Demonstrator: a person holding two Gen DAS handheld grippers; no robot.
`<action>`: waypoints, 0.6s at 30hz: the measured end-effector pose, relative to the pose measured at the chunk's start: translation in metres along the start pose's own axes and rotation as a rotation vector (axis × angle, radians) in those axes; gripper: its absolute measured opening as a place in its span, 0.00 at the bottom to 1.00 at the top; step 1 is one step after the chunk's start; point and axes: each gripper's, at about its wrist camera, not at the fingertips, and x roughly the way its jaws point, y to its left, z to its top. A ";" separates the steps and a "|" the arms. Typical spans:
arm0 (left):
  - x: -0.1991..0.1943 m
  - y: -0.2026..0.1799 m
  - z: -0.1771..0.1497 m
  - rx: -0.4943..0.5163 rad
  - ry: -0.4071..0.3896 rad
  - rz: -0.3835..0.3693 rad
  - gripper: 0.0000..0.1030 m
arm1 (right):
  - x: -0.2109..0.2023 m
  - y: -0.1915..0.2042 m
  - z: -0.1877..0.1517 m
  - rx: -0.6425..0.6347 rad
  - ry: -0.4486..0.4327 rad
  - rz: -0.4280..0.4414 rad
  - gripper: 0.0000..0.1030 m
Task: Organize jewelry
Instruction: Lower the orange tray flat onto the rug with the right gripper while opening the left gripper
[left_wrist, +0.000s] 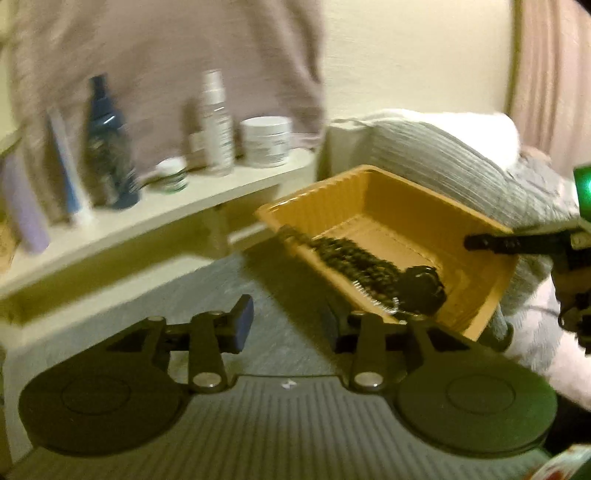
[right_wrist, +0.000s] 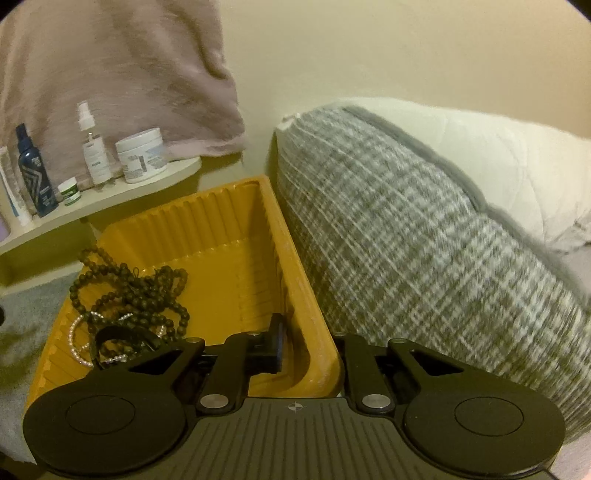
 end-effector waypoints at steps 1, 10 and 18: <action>-0.002 0.003 -0.003 -0.028 -0.001 0.011 0.38 | 0.001 -0.002 -0.001 0.010 0.002 0.002 0.14; -0.018 0.022 -0.019 -0.182 -0.011 0.066 0.54 | -0.006 -0.017 -0.008 0.089 -0.042 0.077 0.57; -0.034 0.028 -0.023 -0.275 -0.053 0.141 0.83 | -0.045 -0.014 -0.010 0.049 -0.109 0.062 0.61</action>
